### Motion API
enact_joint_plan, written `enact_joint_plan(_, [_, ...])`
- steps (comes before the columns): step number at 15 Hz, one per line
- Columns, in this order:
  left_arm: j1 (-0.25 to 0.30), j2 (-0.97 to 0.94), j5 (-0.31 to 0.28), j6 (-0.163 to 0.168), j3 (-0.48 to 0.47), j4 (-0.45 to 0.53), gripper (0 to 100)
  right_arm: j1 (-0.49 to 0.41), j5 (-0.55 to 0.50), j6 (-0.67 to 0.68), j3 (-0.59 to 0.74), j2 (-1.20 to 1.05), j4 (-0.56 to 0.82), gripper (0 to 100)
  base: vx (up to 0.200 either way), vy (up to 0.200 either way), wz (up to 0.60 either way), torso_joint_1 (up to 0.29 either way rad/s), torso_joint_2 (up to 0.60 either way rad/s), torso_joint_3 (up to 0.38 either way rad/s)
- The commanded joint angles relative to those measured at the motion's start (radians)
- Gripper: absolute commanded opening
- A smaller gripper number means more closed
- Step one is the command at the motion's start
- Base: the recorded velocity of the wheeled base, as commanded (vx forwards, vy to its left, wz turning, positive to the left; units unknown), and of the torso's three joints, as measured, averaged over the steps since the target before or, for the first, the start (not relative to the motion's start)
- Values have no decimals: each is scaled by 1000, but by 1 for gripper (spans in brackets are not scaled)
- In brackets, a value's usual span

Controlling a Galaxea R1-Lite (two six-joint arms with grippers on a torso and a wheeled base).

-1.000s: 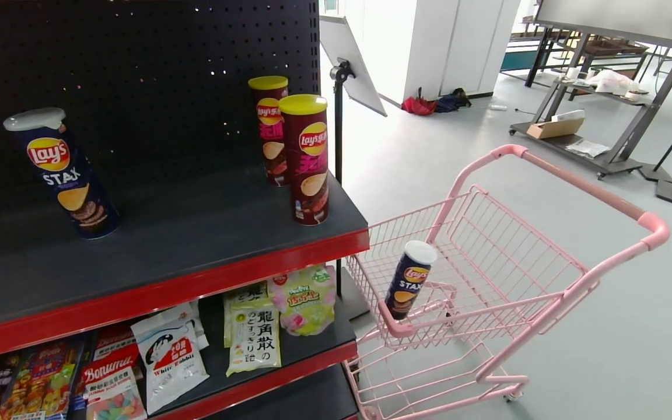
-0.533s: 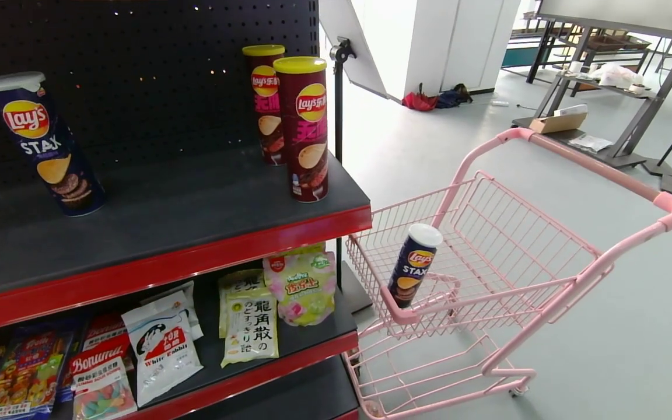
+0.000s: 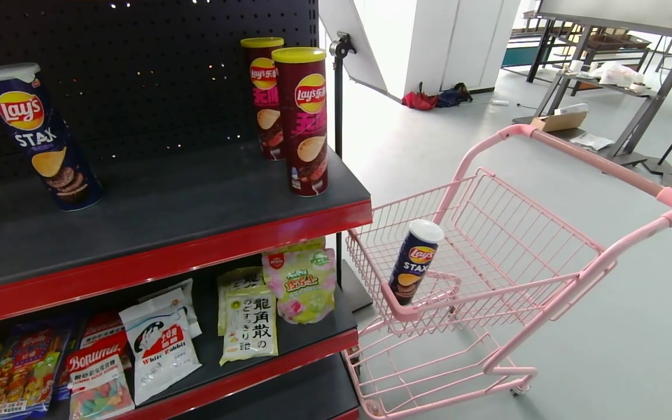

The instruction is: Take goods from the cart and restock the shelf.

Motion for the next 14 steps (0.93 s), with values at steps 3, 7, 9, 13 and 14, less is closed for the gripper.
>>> enact_joint_plan(3, [1,1,0,0,0,0,100,226,62,155,-432,1152,-346,100,0,0,0,0,0,0])
enact_joint_plan(7, [-1,1,0,-3,0,0,100,265,129,139,-439,1488,-559,100,0,0,0,0,0,0])
enact_joint_plan(9, [-1,1,0,0,0,0,100,265,160,139,-451,1567,-562,100,0,0,0,0,0,0])
enact_joint_plan(13, [-1,1,0,0,0,0,100,263,158,146,-448,1708,-687,100,0,0,0,0,0,0])
enact_joint_plan(14, [1,1,0,0,0,0,100,265,155,142,-439,1755,-754,100,0,0,0,0,0,0])
